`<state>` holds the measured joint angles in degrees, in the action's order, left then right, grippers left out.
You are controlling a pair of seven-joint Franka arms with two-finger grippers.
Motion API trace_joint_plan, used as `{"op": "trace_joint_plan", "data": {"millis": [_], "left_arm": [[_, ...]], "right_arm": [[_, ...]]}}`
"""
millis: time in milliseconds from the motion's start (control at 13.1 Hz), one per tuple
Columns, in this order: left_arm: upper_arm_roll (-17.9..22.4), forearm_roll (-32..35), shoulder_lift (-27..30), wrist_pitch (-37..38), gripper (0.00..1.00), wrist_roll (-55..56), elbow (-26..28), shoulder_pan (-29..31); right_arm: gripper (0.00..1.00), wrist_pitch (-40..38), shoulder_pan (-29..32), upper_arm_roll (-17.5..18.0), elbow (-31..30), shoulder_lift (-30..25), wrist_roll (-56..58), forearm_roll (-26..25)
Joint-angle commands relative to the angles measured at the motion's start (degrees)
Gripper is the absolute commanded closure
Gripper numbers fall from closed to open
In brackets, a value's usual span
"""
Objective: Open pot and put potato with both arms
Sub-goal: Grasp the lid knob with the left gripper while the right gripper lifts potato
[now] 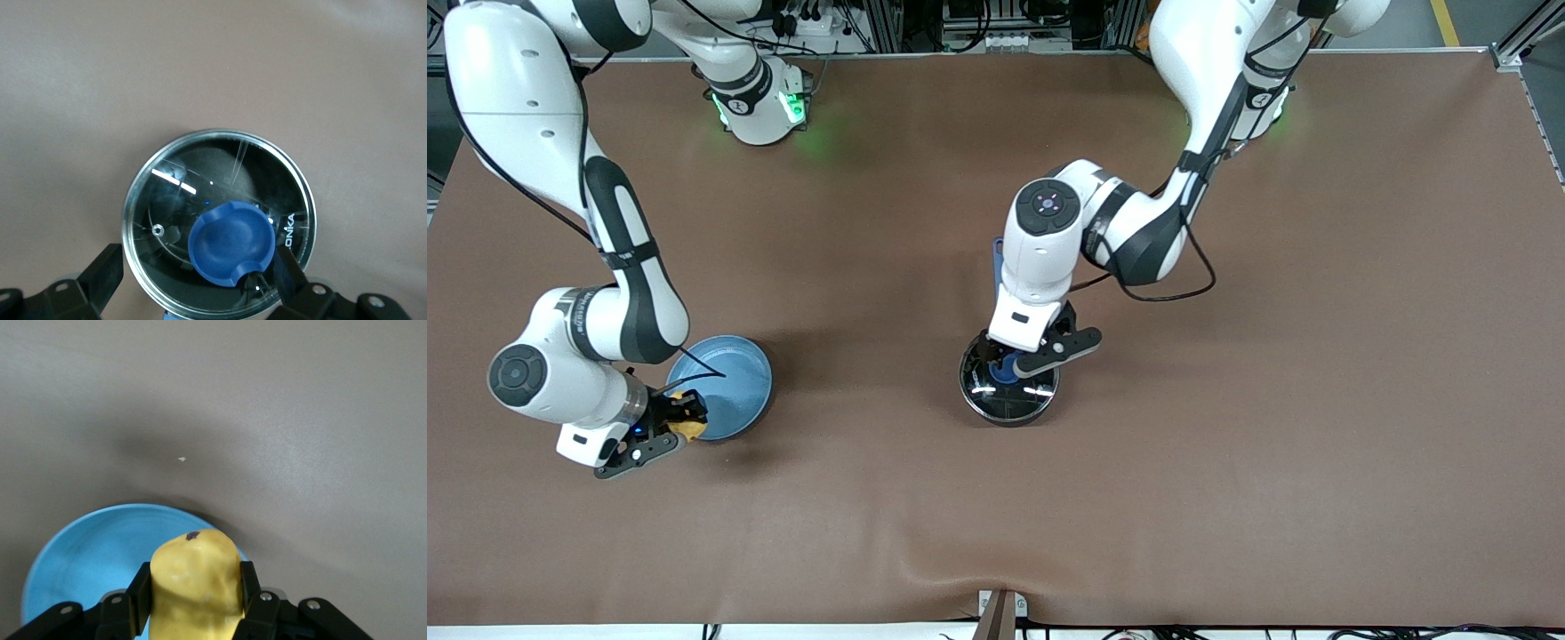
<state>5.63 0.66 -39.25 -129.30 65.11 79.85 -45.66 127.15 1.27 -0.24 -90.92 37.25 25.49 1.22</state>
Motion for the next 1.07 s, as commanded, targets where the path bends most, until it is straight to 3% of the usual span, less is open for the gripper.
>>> {"op": "trace_joint_plan", "data": {"millis": [0,459,994], "left_arm": [[0.87,1.54,-2.23,-1.73,0.0,1.34,-2.07,-0.84],[0.87,1.54,-4.96,-8.77,0.0,1.16,-2.25,-0.92],[0.87,1.8,-6.28,-8.86,0.0,1.07,-2.25,-0.92]], "right_arm": [[0.79,-7.24,-1.79,0.24,0.82,-3.57,-7.7,0.62],[0.79,-10.52,-10.31,0.24,0.83,-8.76,-29.41,2.03],[0.79,-10.08,-20.59,0.32,3.02,-9.74,-48.84,5.81]]}}
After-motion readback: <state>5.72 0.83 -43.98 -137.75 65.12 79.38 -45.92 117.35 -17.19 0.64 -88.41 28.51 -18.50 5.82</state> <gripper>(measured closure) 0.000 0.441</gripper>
